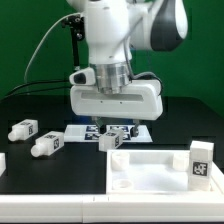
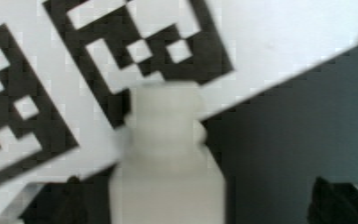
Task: Assemble square table
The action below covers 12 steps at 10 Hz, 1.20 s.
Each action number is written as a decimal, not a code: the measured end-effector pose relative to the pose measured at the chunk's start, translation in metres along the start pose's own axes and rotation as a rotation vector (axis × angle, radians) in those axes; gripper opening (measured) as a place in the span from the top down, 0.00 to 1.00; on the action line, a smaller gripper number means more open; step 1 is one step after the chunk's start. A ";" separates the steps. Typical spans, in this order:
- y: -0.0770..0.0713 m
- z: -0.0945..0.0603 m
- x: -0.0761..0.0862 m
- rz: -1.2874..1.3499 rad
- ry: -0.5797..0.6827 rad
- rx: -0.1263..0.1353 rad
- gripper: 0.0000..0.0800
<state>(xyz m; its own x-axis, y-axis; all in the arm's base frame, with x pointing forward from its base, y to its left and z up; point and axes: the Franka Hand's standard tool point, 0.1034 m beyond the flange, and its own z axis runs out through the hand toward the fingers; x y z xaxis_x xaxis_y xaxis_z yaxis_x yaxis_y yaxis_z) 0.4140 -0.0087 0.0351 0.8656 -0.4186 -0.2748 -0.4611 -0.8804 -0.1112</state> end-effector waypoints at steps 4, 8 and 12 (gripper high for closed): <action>-0.001 -0.013 0.037 0.024 -0.330 -0.013 0.19; -0.008 -0.003 0.024 0.024 -0.505 -0.015 0.19; -0.007 -0.002 0.022 0.011 -0.514 -0.004 0.19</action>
Offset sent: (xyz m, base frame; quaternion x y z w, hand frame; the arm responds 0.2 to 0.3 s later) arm 0.0184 -0.0074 -0.0063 -0.0400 -0.2106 0.0644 0.9746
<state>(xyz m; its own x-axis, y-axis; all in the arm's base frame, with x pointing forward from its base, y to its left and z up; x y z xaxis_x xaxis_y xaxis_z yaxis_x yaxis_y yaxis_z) 0.4368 -0.0125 0.0319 0.6525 -0.2649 -0.7100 -0.4680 -0.8778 -0.1026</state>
